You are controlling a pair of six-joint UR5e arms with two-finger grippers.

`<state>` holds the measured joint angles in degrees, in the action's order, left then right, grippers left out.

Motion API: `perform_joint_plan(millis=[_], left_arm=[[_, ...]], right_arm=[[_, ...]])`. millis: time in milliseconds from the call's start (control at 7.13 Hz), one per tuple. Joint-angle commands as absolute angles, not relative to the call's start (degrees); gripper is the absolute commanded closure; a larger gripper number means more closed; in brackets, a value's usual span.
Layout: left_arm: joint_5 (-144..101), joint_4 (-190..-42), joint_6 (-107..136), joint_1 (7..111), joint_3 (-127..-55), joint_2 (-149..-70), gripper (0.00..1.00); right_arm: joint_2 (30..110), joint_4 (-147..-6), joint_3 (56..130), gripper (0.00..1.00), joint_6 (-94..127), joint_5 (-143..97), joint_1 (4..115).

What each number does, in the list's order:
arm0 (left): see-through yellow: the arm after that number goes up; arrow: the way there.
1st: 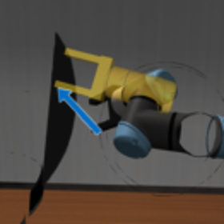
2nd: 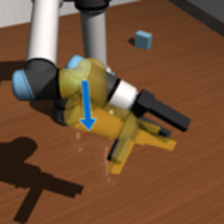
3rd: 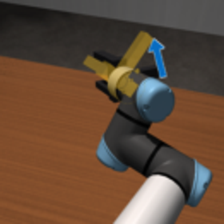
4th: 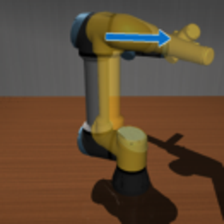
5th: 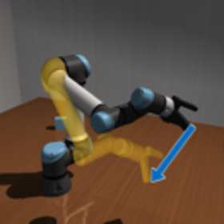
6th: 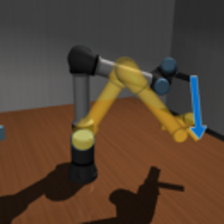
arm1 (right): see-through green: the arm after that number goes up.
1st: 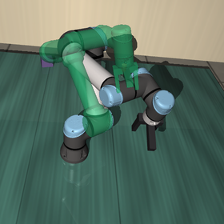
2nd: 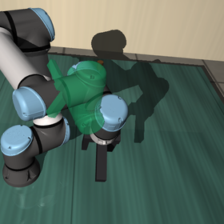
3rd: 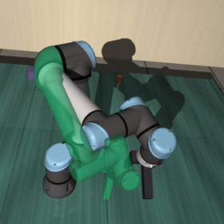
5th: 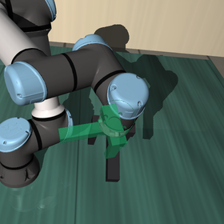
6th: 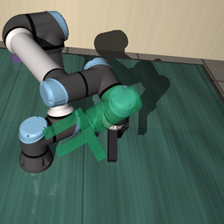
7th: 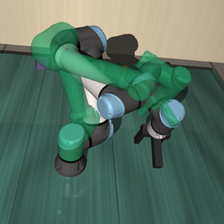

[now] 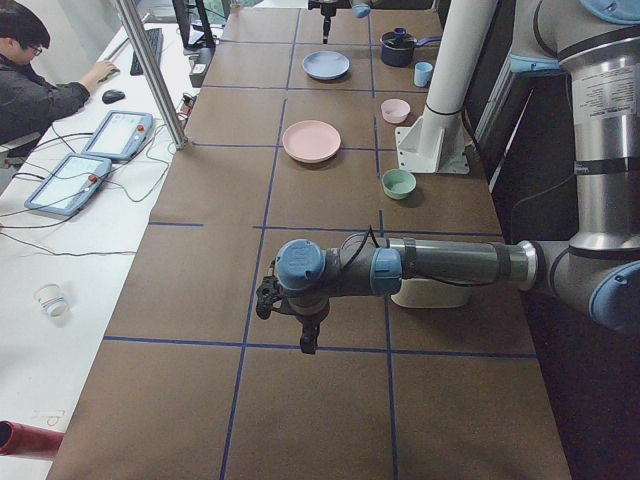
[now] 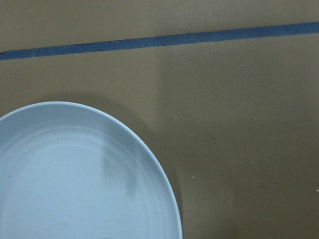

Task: Stack three plates with pink and blue
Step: 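Reach the right gripper to the light blue plate rim and grasp it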

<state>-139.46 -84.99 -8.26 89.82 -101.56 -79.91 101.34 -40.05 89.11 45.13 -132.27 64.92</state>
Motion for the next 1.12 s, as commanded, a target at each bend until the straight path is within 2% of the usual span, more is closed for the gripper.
perform_joint_plan(millis=[0, 140, 280, 421, 561, 841, 981], left_arm=[[-139.5, -85.0, -8.3, 89.8, -101.7, -79.9, 0.00], [-139.5, -85.0, -8.3, 89.8, -101.7, -79.9, 0.00], [-139.5, -85.1, -8.3, 89.8, -101.7, -79.9, 0.00], [-139.5, -85.0, -8.3, 89.9, -101.7, -79.9, 0.00], [-139.5, -85.0, -8.3, 89.9, -101.8, -79.9, 0.00], [-139.5, -85.8, -8.2, 89.9, -101.9, -79.7, 0.00], [-139.5, -85.8, -8.2, 89.9, -102.0, -79.7, 0.00]], right_arm=[[100.9, -36.9, 87.5, 0.01, 48.4, -131.0, 61.1], [100.6, -36.9, 87.1, 0.12, 48.4, -131.0, 60.4], [100.1, -36.9, 86.4, 0.37, 48.5, -131.0, 60.4], [100.0, -36.9, 85.4, 0.39, 48.4, -131.0, 60.3], [100.0, -36.8, 85.3, 0.51, 48.4, -131.0, 60.3], [100.0, -36.8, 85.3, 0.97, 48.4, -131.0, 60.4], [99.9, -36.8, 85.5, 1.00, 48.5, -131.2, 60.4]])
